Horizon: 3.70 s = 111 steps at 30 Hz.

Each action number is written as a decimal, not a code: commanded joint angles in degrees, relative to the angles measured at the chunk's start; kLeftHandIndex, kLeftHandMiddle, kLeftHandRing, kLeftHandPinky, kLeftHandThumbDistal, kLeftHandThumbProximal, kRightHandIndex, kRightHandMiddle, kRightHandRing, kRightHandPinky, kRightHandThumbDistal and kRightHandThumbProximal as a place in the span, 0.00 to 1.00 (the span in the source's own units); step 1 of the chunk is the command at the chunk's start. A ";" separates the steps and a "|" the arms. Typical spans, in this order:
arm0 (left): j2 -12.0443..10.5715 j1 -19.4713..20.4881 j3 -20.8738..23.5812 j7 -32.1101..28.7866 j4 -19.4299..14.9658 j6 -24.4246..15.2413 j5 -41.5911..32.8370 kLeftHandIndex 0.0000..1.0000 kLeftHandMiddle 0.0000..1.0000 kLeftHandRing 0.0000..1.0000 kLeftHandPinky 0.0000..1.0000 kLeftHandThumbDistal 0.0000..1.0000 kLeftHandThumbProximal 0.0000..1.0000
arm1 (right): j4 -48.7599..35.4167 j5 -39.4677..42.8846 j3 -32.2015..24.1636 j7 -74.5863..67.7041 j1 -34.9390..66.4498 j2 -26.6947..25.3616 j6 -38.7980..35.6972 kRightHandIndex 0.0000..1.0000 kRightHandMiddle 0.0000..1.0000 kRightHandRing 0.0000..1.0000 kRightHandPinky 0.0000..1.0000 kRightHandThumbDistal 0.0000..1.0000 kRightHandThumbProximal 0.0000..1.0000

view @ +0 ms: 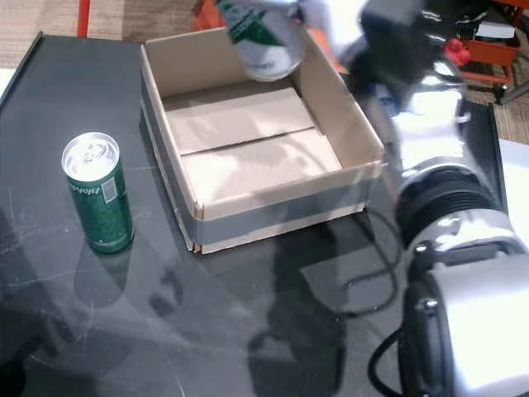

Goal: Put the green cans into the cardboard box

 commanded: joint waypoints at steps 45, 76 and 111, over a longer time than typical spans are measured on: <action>-6.06 6.77 -7.64 0.76 -4.94 1.21 -2.70 0.51 0.47 0.48 0.61 0.21 0.33 | 3.93 -38.32 32.08 -32.82 -3.49 -6.23 6.14 0.04 0.14 0.17 0.23 0.73 0.52; -5.33 6.57 -6.78 -1.06 -4.75 2.69 -4.02 0.59 0.53 0.52 0.66 0.26 0.34 | 4.05 -33.82 24.81 -25.73 2.95 -7.46 11.26 0.53 0.56 0.55 0.49 0.82 0.63; -4.88 -9.68 5.20 2.39 13.07 -29.60 5.34 0.78 0.83 0.90 0.92 0.81 0.34 | 1.13 -21.77 15.24 -20.93 10.86 -10.31 -7.91 0.87 0.86 0.89 0.85 1.00 0.85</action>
